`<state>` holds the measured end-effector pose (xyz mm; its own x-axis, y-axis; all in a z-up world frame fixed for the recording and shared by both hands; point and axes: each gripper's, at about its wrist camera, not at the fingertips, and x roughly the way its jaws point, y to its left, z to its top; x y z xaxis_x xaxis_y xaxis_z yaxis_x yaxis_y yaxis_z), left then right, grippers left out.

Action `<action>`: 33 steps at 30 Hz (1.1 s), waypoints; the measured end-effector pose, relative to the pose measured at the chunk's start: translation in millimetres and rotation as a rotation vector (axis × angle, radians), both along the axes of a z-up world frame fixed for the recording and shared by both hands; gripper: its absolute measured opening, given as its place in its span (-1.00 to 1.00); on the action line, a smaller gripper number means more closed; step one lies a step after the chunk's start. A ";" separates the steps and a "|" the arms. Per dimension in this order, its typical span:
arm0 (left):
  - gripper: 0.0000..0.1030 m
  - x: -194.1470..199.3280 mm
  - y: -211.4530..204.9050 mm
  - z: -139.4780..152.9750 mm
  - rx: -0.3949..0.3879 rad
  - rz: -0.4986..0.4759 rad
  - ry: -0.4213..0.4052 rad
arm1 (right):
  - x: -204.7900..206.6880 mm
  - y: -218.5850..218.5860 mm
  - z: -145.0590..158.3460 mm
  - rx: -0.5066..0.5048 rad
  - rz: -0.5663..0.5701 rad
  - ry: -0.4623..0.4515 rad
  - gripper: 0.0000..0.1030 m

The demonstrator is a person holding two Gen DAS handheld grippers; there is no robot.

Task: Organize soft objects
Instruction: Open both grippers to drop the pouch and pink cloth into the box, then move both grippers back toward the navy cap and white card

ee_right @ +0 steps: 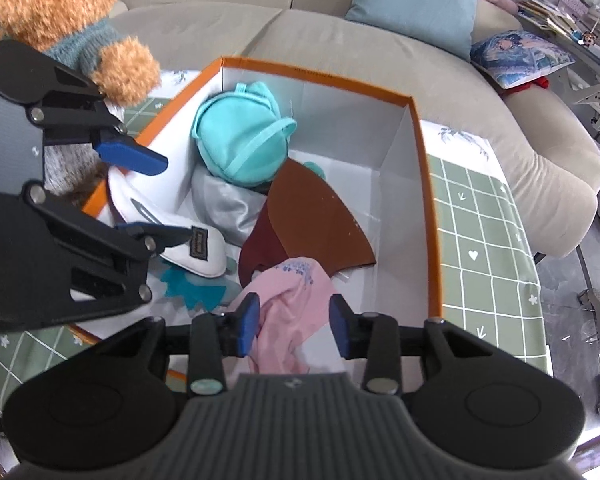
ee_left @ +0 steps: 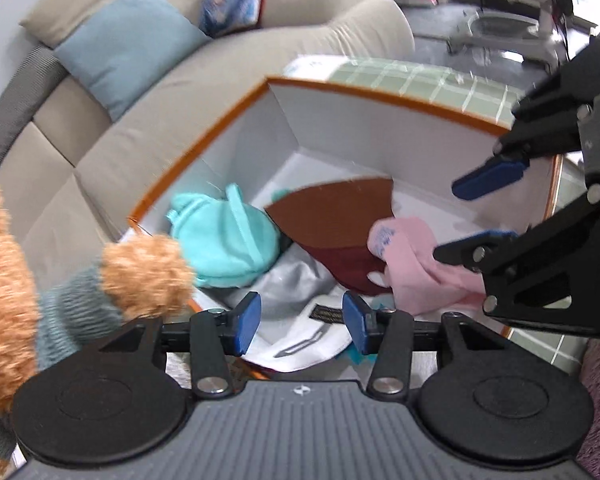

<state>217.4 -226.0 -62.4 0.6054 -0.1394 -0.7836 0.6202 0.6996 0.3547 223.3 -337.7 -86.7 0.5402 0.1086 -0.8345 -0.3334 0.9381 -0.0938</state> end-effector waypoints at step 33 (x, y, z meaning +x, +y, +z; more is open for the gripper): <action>0.09 -126.0 172.9 55.2 -0.451 0.333 -0.094 | -128.7 93.5 59.2 0.202 -0.099 -0.175 -0.13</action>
<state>91.4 -53.1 -7.1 0.7380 -0.2380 -0.6315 0.3208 0.9470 0.0180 94.6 -244.2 -27.5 0.6903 0.2024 -0.6946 -0.2345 0.9708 0.0499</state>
